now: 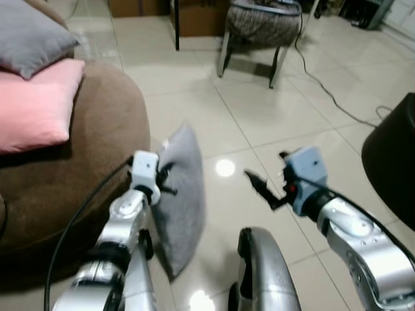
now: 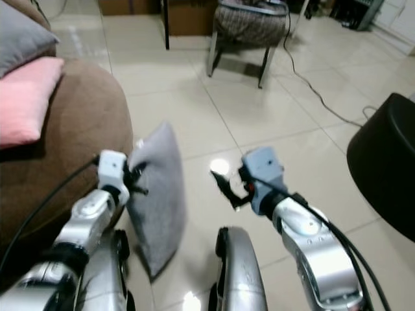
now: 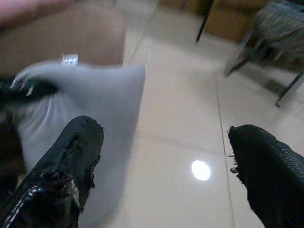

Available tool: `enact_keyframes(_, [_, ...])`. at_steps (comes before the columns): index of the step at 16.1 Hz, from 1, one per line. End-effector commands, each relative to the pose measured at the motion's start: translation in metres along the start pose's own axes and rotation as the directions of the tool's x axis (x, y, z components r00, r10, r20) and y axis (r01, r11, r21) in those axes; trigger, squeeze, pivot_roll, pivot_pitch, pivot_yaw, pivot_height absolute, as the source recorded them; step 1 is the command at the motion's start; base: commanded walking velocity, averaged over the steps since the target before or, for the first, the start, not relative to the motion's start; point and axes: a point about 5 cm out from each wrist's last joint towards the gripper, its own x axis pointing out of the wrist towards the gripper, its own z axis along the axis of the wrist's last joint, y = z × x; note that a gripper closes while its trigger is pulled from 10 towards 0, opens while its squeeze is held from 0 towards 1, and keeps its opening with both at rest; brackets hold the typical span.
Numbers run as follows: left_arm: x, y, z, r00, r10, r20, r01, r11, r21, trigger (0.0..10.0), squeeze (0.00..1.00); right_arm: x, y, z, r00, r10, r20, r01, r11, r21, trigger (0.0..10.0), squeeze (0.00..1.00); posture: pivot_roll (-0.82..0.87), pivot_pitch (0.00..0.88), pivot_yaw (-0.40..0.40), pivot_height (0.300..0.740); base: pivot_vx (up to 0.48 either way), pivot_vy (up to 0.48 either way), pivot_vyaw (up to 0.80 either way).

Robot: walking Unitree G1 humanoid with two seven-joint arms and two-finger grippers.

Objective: Move the pillow to the sofa from floor

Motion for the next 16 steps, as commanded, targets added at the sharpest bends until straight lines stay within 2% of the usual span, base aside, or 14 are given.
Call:
enact_keyframes(1, [-0.008,-0.007,0.041,0.983,0.026,0.182,-0.023,1.000,-0.015,0.0,0.00,0.000,-0.004,0.008,0.996,-0.064,0.066,0.062,0.998,0.031,10.0,0.00,0.00,0.000,-0.065,0.521,0.000,0.000,0.00])
enact_keyframes(2, [-0.035,-0.012,0.067,0.956,0.076,0.282,-0.067,0.997,-0.040,0.0,0.00,0.005,-0.006,0.007,0.990,-0.113,0.080,0.109,0.992,0.060,10.0,0.00,0.04,0.000,-0.073,0.531,0.000,0.000,0.00])
enact_keyframes(5, [-0.069,-0.008,0.077,0.938,0.140,0.318,-0.150,0.989,0.007,0.0,0.00,0.008,-0.008,0.002,0.989,-0.128,0.072,0.123,0.990,0.065,10.0,0.00,0.07,0.000,-0.091,0.551,0.000,0.000,0.00])
enact_keyframes(6, [-0.078,-0.002,0.079,0.929,0.188,0.318,-0.194,0.981,-0.013,0.0,0.00,0.010,-0.007,0.002,0.990,-0.115,0.076,0.111,0.992,0.059,10.0,0.00,0.07,0.000,-0.097,0.561,0.000,0.000,0.00])
enact_keyframes(10, [-0.090,0.009,0.086,0.919,0.289,0.268,-0.300,0.954,0.002,0.0,0.00,0.015,-0.005,0.001,0.989,-0.120,0.088,0.114,0.991,0.065,10.0,0.00,0.08,0.000,-0.091,0.591,0.000,0.000,0.00])
enact_keyframes(12, [-0.088,0.006,0.093,0.908,0.330,0.256,-0.339,0.941,-0.010,0.0,0.00,0.015,-0.006,0.000,0.986,-0.134,0.099,0.127,0.990,0.068,10.0,0.00,0.08,0.000,-0.080,0.611,0.000,0.000,0.00])
enact_keyframes(13, [-0.086,0.004,0.093,0.910,0.343,0.234,-0.340,0.939,-0.052,0.0,0.00,0.015,-0.008,0.000,0.985,-0.140,0.101,0.133,0.989,0.066,10.0,0.00,0.07,0.000,-0.077,0.621,0.000,0.000,0.00])
enact_keyframes(16, [-0.083,0.000,0.098,0.913,0.330,0.242,-0.324,0.944,-0.065,0.0,0.00,0.017,-0.010,0.000,0.984,-0.145,0.107,0.139,0.988,0.062,10.0,0.00,0.07,0.000,-0.075,0.646,0.000,0.000,0.00])
